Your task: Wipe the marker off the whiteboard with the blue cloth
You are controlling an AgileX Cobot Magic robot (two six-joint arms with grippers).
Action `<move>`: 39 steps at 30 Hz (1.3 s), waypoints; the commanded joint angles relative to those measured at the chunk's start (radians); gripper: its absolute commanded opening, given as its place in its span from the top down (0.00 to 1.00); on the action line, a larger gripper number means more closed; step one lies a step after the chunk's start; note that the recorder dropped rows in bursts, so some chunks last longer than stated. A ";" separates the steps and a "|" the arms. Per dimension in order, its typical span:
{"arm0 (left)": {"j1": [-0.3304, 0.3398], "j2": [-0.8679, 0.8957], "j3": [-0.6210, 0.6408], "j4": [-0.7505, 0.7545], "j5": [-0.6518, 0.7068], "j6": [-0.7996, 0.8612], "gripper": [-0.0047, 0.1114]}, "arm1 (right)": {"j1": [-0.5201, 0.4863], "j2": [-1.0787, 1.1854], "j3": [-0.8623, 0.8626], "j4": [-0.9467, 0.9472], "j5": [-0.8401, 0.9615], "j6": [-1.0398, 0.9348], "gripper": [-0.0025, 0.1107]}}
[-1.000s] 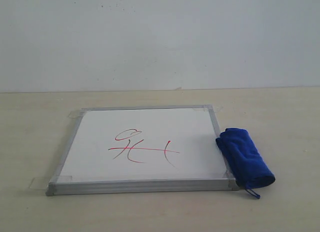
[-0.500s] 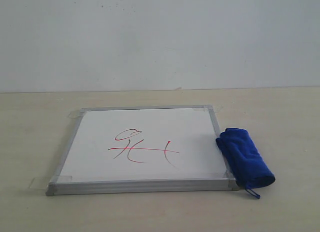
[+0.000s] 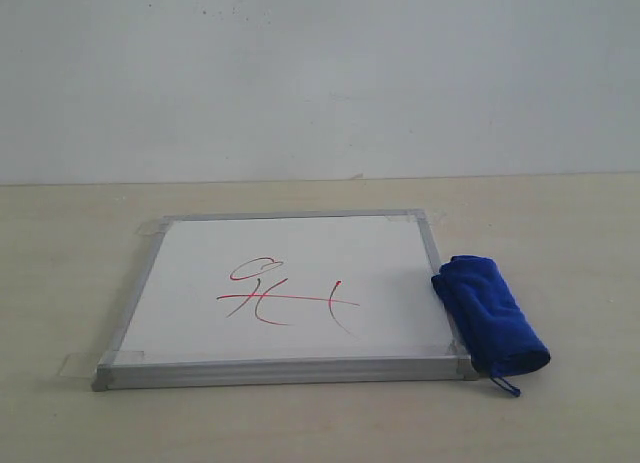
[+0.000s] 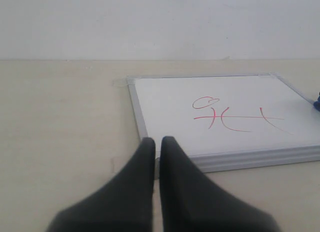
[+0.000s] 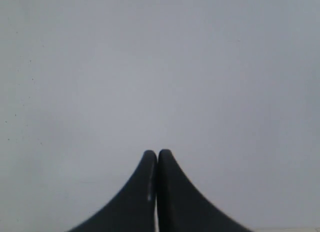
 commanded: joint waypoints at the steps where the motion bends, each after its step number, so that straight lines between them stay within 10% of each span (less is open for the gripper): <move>1: 0.001 -0.003 0.004 -0.001 -0.003 0.005 0.93 | -0.007 0.113 -0.004 0.001 0.017 0.010 0.98; 18: 0.001 -0.003 0.004 -0.001 -0.003 0.005 0.93 | 0.042 0.798 -0.554 0.133 0.706 -0.161 0.98; 27: 0.001 -0.003 0.004 -0.001 -0.003 0.005 0.93 | 0.242 1.067 -0.740 0.132 0.788 -0.225 0.98; 39: 0.001 -0.003 0.004 -0.001 -0.003 0.005 0.93 | 0.250 1.476 -1.016 0.109 1.005 -0.147 0.95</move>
